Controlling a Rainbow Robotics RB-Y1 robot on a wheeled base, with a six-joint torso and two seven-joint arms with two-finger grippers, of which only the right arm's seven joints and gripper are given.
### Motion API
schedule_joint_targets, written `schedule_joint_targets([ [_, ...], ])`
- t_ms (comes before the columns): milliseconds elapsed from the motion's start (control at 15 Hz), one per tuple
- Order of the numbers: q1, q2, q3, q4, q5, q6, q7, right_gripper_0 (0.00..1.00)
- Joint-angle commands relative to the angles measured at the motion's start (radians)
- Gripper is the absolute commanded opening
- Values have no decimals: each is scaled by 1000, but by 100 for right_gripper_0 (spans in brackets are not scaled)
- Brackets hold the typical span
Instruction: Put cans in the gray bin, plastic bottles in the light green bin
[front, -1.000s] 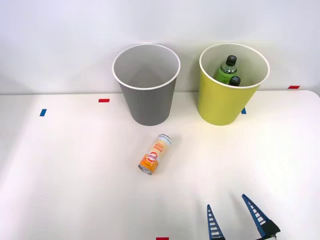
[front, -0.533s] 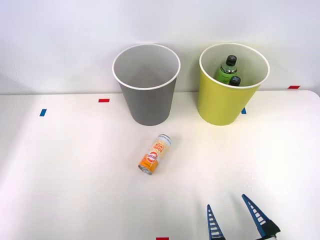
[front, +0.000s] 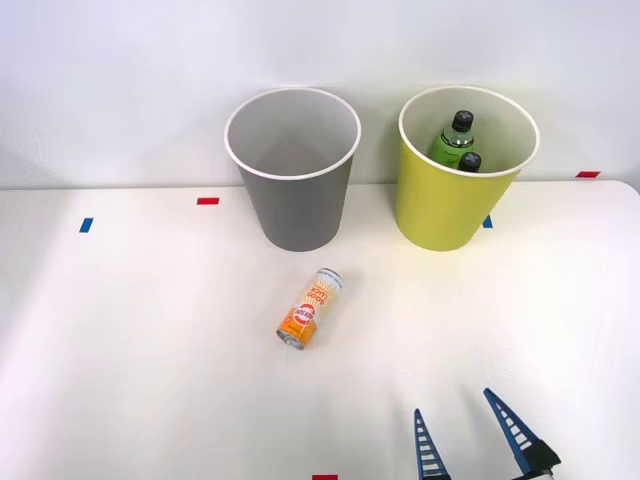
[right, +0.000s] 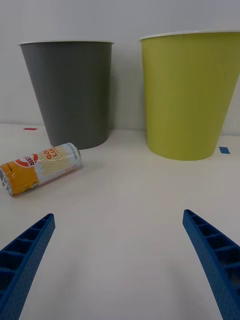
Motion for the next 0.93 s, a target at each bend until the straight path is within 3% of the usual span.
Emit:
schedule_joint_targets([
  [67, 0, 0, 0, 0, 0, 0, 0, 88],
  [933, 0, 0, 0, 0, 0, 0, 0, 88],
])
